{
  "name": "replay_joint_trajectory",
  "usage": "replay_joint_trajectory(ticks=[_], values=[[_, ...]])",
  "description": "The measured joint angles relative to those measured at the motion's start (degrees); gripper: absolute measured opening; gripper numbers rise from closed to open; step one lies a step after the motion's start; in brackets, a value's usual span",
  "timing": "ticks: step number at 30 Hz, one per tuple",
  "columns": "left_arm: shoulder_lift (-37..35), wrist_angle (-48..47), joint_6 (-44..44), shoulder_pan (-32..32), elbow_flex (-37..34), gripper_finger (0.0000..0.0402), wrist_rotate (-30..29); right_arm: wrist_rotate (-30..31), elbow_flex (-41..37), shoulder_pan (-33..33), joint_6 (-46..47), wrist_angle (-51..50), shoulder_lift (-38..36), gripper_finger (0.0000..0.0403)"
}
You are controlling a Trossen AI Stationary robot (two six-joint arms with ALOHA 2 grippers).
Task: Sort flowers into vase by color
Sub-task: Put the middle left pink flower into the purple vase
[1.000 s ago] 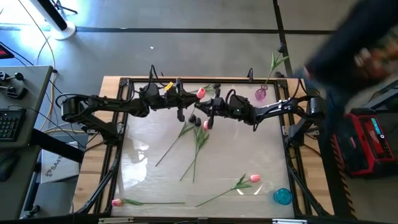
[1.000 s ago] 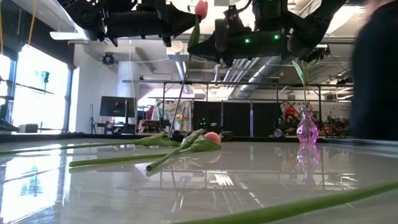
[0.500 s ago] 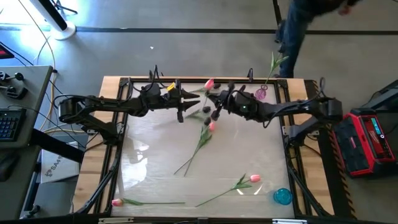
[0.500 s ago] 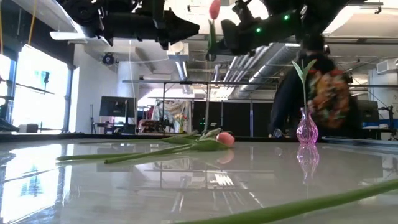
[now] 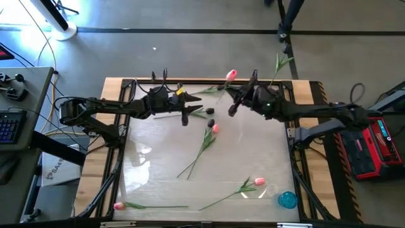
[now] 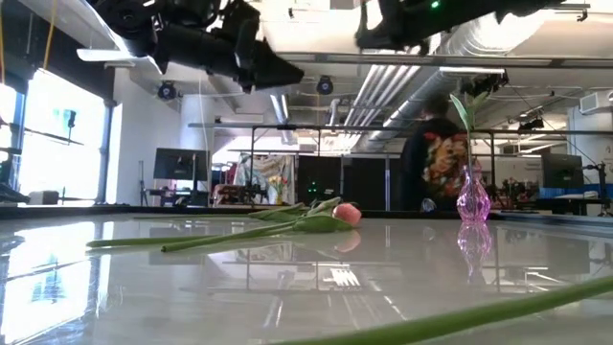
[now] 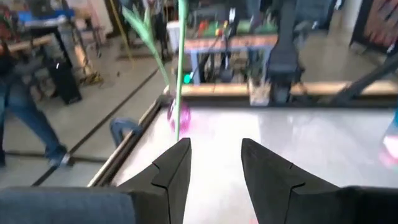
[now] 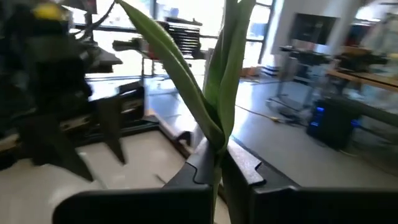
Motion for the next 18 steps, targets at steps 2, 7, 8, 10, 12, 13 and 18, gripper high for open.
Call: replay_joint_trajectory(ticks=[2,7,8,10,12,13,18], values=[[0.0,-2.1,0.3,0.0,0.0,0.0131,-1.2,3.0,0.0,0.0,-0.1,-2.9,-3.0,0.0001],[0.0,-5.4,1.3,0.0,0.0,0.0131,-3.5,12.4,0.0,-0.9,-1.6,-10.3,-9.7,0.0001],[0.1,-5.5,1.4,0.0,0.0,0.0131,-3.6,14.9,0.0,-1.5,-1.7,-11.6,-10.7,0.0001],[0.5,-5.3,1.2,0.0,0.0,0.0131,-3.6,20.2,0.0,-2.9,-1.5,-14.6,-12.5,0.0001],[0.9,-5.2,1.1,0.0,0.0,0.0131,-3.6,23.9,0.0,-4.5,-0.4,-17.2,-13.8,0.0001],[1.1,-5.0,1.1,0.0,0.0,0.0131,-3.6,24.5,0.0,-5.3,0.0,-18.2,-14.5,0.0000],[1.9,-4.9,1.5,0.0,0.0,0.0131,-3.6,24.5,0.0,-8.5,-0.2,-18.9,-17.1,0.0000]])
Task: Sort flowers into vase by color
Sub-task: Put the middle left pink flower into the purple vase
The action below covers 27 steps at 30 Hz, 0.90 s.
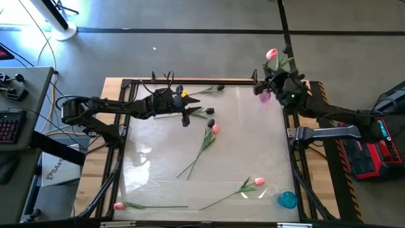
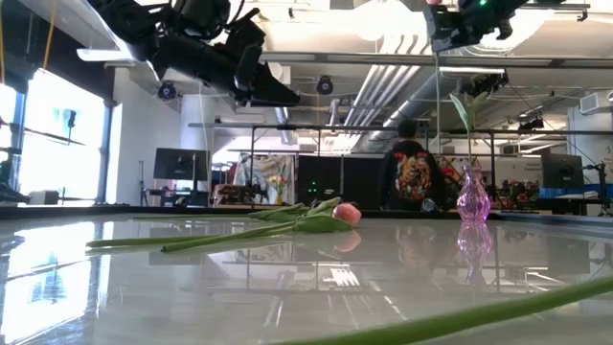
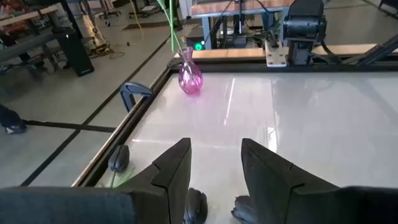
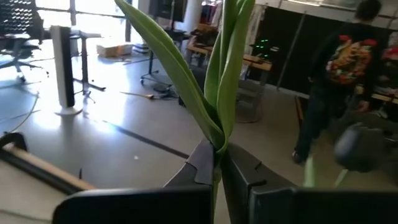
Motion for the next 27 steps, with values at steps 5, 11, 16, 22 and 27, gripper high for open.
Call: replay_joint_trajectory(ticks=[5,11,16,22,27], values=[[0.5,0.0,0.1,0.5,0.0,0.0131,0.0,0.1,0.9,-2.4,1.5,-4.6,-2.8,0.0000],[1.0,-0.2,0.1,1.9,0.0,0.0131,0.0,0.1,0.9,-6.0,5.6,-11.2,-4.1,0.0000],[1.6,-0.2,-0.3,2.3,0.0,0.0131,-0.2,-2.0,0.9,-9.4,8.2,-15.1,-4.1,0.0000],[1.6,0.0,-0.3,2.3,0.0,0.0131,-0.2,-4.6,0.8,-12.1,8.6,-15.2,-4.0,0.0000],[1.6,0.0,-0.3,2.3,0.0,0.0131,-0.2,-7.9,0.8,-14.8,9.6,-15.2,-3.9,0.0000]])
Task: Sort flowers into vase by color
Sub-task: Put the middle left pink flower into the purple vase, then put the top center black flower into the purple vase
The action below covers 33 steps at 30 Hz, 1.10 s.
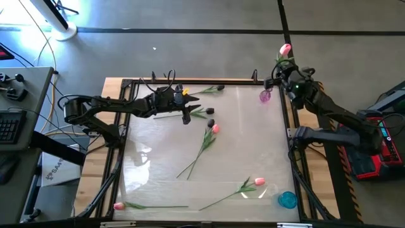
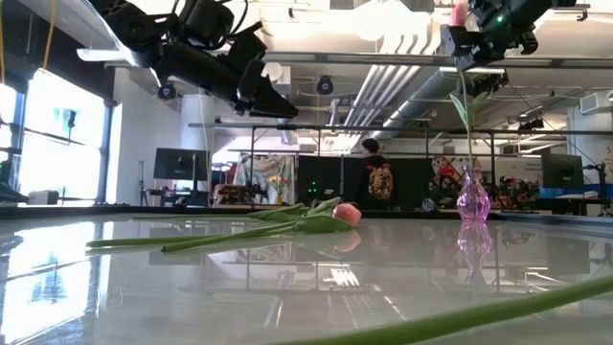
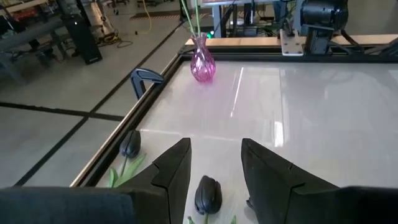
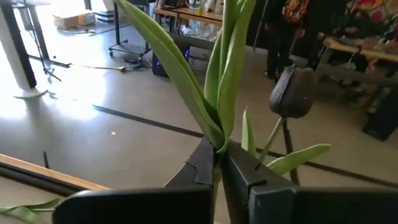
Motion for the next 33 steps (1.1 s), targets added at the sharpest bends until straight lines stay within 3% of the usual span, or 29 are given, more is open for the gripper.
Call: replay_joint_trajectory(ticks=[5,21,27,33], values=[[0.0,0.0,0.0,0.0,0.0,0.0131,0.0,-1.0,0.0,-2.8,5.2,-1.7,1.4,0.0023],[0.0,-0.5,0.5,0.6,0.0,0.0131,0.0,-0.9,0.0,-5.6,11.4,-4.6,3.2,0.0182],[0.0,-1.3,0.4,1.1,0.0,0.0131,0.0,-2.7,0.0,-5.4,12.5,-4.2,1.9,0.0207],[1.0,-0.6,0.3,1.1,0.0,0.0131,0.0,-8.6,0.0,-4.9,12.5,-4.2,1.3,0.0212]])
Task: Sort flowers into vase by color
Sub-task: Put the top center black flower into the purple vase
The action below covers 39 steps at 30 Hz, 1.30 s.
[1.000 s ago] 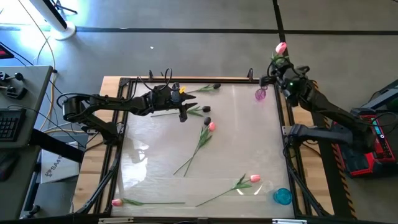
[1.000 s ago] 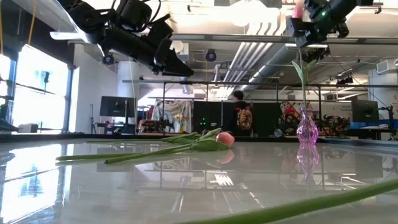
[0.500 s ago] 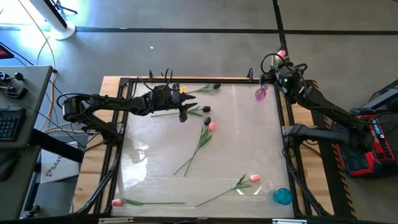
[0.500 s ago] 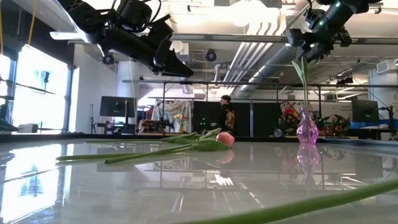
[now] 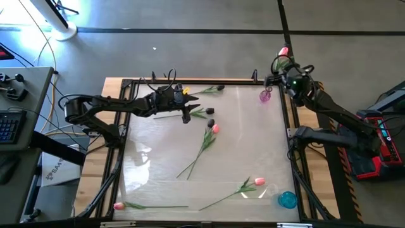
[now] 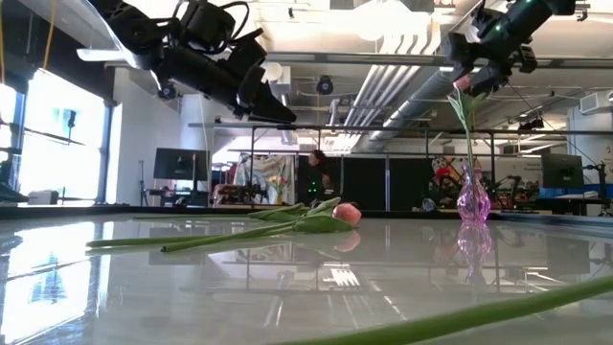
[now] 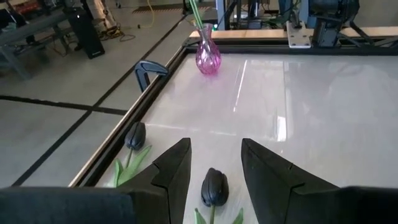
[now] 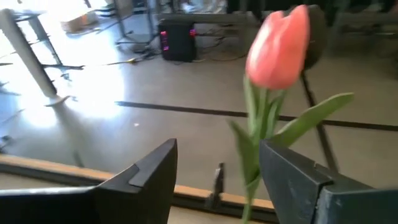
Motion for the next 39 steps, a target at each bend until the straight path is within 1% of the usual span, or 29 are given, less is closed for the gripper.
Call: replay_joint_trajectory(ticks=[5,8,15,21,24,29,32,35,37,39], values=[[2.5,0.1,0.5,0.4,0.0,0.0131,-0.2,-4.0,0.0,2.9,0.8,0.0,0.0,0.0212],[4.4,0.1,0.5,0.7,0.0,0.0131,-0.2,-4.9,0.0,5.7,0.9,0.0,0.0,0.0212],[7.1,0.2,-1.1,0.7,0.0,0.0131,-0.2,-5.2,0.0,13.5,2.7,-2.2,0.7,0.0211],[7.7,-0.1,-1.5,0.7,0.0,0.0131,-0.1,-4.7,-0.1,20.6,6.4,-6.6,3.6,0.0211],[7.7,-0.7,-2.5,0.2,0.0,0.0131,-0.1,-2.9,-3.4,24.7,9.9,-6.3,5.8,0.0211],[7.7,-3.2,-3.4,-1.0,0.0,0.0131,-0.1,-2.5,-11.3,30.7,17.1,-2.3,9.2,0.0211],[7.7,-5.0,-3.5,-2.1,0.0,0.0131,-0.1,-2.5,-16.6,34.7,20.8,2.4,11.1,0.0211],[7.7,-5.7,-4.6,-3.3,0.0,0.0131,-0.1,-2.3,-22.5,38.4,24.2,13.1,12.8,0.0211],[7.7,-5.6,-5.1,-4.1,0.0,0.0131,-0.1,-2.3,-25.9,40.3,24.4,21.3,14.1,0.0211],[7.7,-5.6,-5.6,-5.1,0.0,0.0131,-0.1,-2.5,-28.3,41.8,24.2,27.2,15.3,0.0211]])
